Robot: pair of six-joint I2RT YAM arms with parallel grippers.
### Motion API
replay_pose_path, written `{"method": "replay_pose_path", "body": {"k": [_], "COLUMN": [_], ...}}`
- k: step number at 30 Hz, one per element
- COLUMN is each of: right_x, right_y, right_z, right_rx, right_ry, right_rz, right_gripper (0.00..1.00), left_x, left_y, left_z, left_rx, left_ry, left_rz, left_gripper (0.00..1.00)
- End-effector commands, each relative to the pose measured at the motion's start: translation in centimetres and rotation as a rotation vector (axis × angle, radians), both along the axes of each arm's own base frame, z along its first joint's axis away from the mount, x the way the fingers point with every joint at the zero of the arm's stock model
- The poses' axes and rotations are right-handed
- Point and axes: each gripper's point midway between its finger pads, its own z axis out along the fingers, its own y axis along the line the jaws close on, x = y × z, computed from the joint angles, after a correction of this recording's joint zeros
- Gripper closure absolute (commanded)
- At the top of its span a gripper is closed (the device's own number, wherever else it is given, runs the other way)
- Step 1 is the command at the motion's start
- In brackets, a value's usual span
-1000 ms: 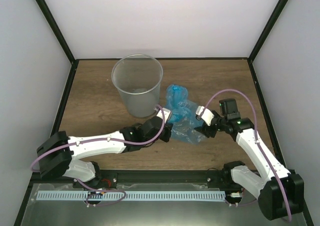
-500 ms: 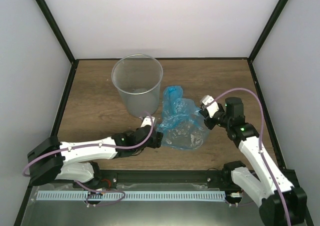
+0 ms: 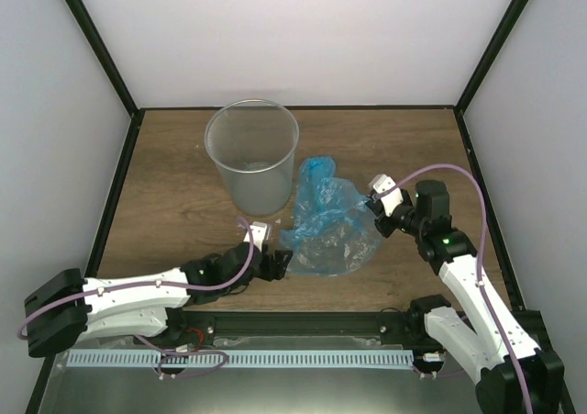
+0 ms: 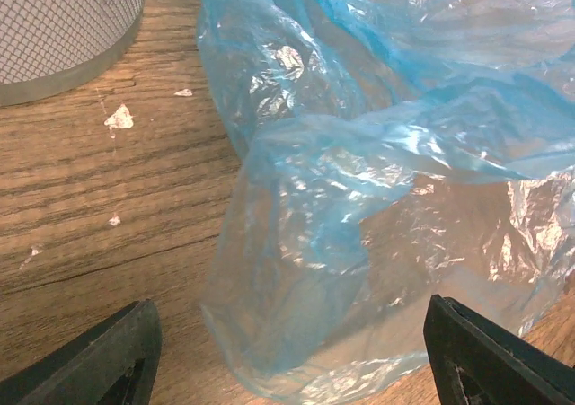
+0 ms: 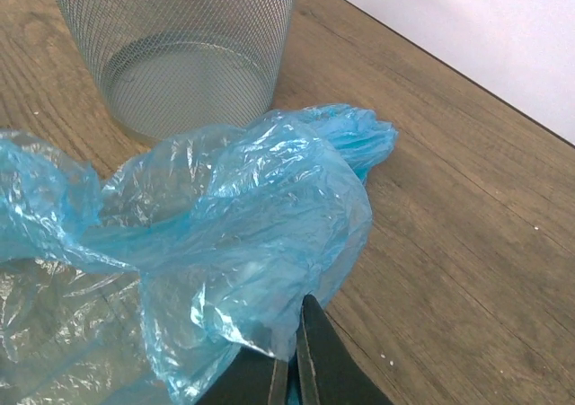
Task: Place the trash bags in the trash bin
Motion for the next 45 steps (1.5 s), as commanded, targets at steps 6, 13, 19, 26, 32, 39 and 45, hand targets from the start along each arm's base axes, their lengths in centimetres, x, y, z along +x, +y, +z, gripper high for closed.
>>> {"method": "replay_pose_path", "body": {"k": [6,13,19,26,32,39,45], "right_x": [-0.4,-0.5,-0.5,-0.4,-0.4,0.1,3.7], "right_y": [0.5,0.6,0.6,0.5,0.6,0.2,-3.8], "right_z": [-0.5,-0.9,-1.1,-1.3,-1.4,-1.6,0.1], "right_rx": [0.01,0.004,0.002,-0.001,-0.002,-0.013,-0.051], "right_ry": [0.025,0.034,0.042,0.045,0.046,0.048,-0.006], "right_rz": [0.032,0.038,0.04,0.037,0.038,0.007,-0.236], "right_gripper": [0.99,0.99,0.99,0.99,0.99,0.99,0.99], "left_x": [1.3,0.9,-1.6,-2.1,-2.2,-1.0,5.5], "left_y": [0.1,-2.8,-7.1,-9.1,-10.0,-8.6,-5.9], "left_z": [-0.3,-0.9,0.5,0.2,-1.2,-1.5,1.6], "left_rx": [0.1,0.008,-0.126,-0.163,-0.156,-0.097,0.151], "left_ry": [-0.17,-0.148,-0.153,-0.117,-0.056,-0.042,-0.085], "left_rz": [-0.069,-0.237,-0.477,-0.543,-0.553,-0.452,-0.101], "left_gripper": [0.17,0.17,0.28,0.49,0.77,0.96,0.96]}}
